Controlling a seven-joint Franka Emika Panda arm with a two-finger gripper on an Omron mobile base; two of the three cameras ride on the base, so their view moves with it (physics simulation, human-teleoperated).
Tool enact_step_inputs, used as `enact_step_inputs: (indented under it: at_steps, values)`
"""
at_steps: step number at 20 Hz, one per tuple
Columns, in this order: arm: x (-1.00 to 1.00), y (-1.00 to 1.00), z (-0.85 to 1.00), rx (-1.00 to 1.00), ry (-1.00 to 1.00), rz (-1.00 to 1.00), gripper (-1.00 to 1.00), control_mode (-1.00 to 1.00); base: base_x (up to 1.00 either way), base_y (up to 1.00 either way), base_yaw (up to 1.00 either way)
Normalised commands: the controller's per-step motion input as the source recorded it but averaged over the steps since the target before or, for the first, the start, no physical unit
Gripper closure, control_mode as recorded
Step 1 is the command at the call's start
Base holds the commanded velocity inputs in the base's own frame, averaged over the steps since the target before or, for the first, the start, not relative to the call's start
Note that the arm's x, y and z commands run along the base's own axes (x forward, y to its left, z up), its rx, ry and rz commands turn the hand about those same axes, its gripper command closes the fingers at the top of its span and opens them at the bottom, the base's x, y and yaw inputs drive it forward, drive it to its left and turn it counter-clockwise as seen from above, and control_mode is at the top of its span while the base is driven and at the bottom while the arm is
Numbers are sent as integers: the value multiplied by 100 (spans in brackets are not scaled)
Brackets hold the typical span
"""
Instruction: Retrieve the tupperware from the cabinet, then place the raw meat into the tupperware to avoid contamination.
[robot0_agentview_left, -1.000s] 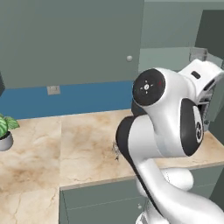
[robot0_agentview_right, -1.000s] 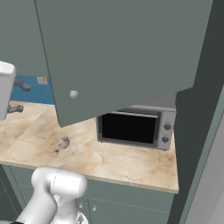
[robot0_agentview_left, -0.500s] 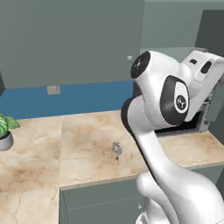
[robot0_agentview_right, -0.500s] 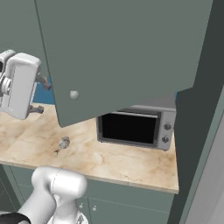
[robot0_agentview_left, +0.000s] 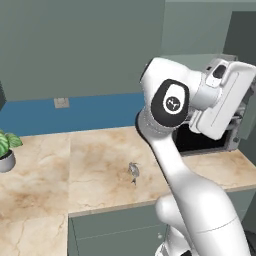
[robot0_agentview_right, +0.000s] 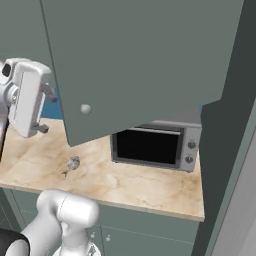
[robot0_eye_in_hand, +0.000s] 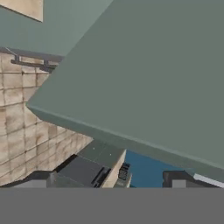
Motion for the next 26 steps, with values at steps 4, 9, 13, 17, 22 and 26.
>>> enact_step_inputs:
  at_steps: [4, 9, 13, 17, 22, 26]
  values:
    - [-45, -7, 0, 0, 2, -27, -100, -100, 0, 0, 0]
    - [-60, 5, 4, -6, -7, -22, -100, -100, 0, 0, 0]
    - [-13, 69, 16, -16, -4, -9, -100, -100, 0, 0, 0]
    - [29, 69, 6, -17, -1, -1, -100, -100, 0, 0, 0]
    - [72, 1, 1, -5, 3, 4, -100, -100, 0, 0, 0]
    - [86, -16, 0, 0, 4, 5, -100, -100, 0, 0, 0]
